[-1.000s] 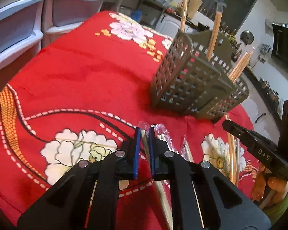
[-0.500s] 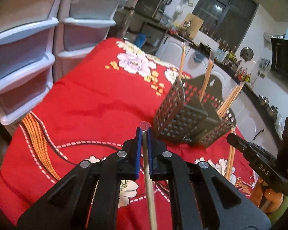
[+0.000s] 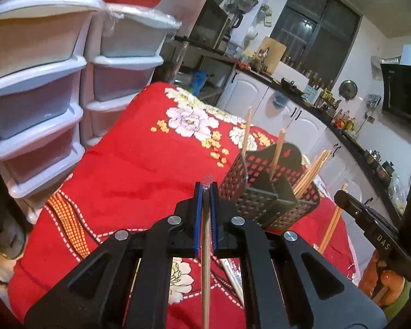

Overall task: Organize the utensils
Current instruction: 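Lift both held chopstick pairs up and carry them above the grey caddy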

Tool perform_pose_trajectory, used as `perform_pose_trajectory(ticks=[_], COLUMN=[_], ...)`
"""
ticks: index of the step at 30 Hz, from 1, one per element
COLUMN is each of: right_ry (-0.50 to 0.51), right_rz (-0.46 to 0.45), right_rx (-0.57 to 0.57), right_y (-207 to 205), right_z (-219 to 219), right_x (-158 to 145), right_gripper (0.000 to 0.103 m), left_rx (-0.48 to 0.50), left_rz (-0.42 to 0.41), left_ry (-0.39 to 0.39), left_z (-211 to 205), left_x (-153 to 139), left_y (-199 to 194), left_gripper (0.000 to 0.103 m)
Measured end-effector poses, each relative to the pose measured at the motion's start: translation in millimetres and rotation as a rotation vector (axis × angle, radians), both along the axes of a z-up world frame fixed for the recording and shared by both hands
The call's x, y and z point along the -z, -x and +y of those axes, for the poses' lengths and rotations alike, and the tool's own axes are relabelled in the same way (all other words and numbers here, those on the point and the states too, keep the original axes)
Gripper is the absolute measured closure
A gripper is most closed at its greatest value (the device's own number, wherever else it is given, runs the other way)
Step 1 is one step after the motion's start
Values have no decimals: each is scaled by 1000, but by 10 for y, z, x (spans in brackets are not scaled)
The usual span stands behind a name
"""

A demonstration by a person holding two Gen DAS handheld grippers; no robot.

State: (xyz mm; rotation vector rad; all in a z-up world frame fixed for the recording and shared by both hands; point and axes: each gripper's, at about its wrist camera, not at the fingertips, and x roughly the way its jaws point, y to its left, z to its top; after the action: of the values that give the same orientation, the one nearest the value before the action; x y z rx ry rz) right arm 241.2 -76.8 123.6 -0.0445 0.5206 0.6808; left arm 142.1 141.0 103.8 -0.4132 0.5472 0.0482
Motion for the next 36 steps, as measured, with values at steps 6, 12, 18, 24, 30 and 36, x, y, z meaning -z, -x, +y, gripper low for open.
perform_pose_trajectory(ticks=[6,12,18,24,30,36], right_ry=[-29,-54,-75,-95,-112,-111], right_rz=[-41,-57,-89,-115,-129,-163], right_rx=[10,18,18,25,47,88], right_y=[52,49,73,41,-24,-87], right_z=[-109,-188,-259,-352,-463,-608], right_x=[-158,-243,-352,-464,-547,-702], right_gripper=[97,97,97,97,97,97], left_rx=[13,26,48,67,91,113], left_rz=[-30,-49,-61,-68,-86,-123], left_ry=[-17,-31,-46,-64,-68,-78], left_z=[-79,-156,-270,-355,-451,-553], left_x=[-158,-277,-385,-476,-608,-792], left_y=[18,-2,-80,-158,-289,-407], left_gripper=[102,102,102,102,102,102])
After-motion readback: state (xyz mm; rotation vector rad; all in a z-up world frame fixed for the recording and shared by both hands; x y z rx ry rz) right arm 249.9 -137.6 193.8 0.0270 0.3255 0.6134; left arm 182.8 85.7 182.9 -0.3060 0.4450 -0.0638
